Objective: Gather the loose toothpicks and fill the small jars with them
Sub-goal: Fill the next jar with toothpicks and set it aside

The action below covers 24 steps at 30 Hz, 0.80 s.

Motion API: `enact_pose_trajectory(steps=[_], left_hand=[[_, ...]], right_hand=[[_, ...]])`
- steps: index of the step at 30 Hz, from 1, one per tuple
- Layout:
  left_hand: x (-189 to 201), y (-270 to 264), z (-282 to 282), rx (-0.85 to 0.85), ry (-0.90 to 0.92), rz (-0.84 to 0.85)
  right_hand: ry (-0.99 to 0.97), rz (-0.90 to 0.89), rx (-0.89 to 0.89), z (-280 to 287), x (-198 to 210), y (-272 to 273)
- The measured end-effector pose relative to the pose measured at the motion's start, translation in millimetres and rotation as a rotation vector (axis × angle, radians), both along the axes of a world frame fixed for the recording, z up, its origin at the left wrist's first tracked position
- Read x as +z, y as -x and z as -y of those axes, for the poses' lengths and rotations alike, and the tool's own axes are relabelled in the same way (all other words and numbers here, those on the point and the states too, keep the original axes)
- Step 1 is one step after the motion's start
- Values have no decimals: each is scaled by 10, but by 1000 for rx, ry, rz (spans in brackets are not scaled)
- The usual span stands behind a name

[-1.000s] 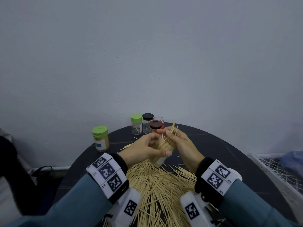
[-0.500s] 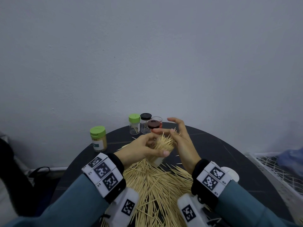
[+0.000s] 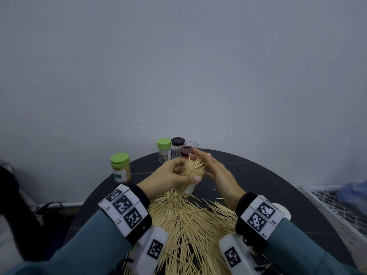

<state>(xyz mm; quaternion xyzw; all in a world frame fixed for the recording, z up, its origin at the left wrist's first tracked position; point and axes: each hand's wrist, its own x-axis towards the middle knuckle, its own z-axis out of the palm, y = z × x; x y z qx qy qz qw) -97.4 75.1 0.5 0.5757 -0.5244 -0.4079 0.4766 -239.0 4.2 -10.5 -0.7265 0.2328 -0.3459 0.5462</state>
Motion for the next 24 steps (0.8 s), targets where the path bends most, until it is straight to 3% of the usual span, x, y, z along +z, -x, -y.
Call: enact_pose_trajectory(steps=[19,24], left_hand=[[-11,-32,22,-76,7,74],[7,-68,19,-53,19,54]], right_hand=[[-210,-127,93,134,-84,-9],[-184,-158,129,167,-64,-2]])
